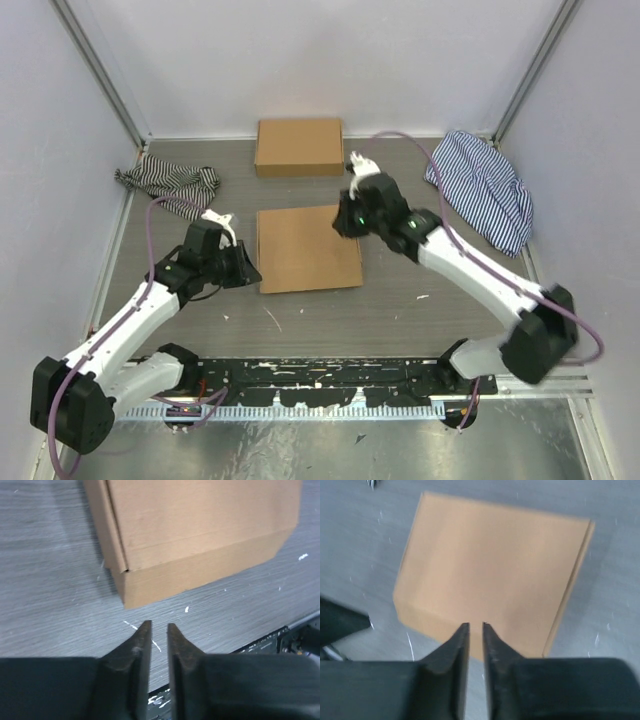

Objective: Fold the paper box

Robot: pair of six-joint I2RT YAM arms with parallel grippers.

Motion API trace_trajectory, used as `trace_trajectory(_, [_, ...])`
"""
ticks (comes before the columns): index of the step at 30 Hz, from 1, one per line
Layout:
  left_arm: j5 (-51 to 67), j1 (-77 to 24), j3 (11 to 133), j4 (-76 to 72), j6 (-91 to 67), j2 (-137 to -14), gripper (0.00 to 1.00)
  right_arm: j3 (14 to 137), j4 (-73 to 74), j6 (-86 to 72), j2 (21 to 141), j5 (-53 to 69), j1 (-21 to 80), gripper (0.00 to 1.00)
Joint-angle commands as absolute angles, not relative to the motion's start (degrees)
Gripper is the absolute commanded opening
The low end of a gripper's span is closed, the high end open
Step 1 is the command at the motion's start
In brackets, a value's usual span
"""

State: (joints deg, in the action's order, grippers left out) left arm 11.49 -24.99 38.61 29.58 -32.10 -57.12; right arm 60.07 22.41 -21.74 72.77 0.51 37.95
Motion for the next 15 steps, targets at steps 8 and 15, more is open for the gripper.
trace_trajectory(8, [16.4, -31.6, 37.2, 17.7, -30.0, -63.2, 0.0, 109.8, 25.1, -14.3, 119.3, 6.4, 34.0, 0.05])
trace_trajectory(15, [12.4, -35.1, 35.6, 13.1, -29.5, -68.6, 0.0, 118.4, 27.2, -11.7, 132.4, 7.9, 33.8, 0.06])
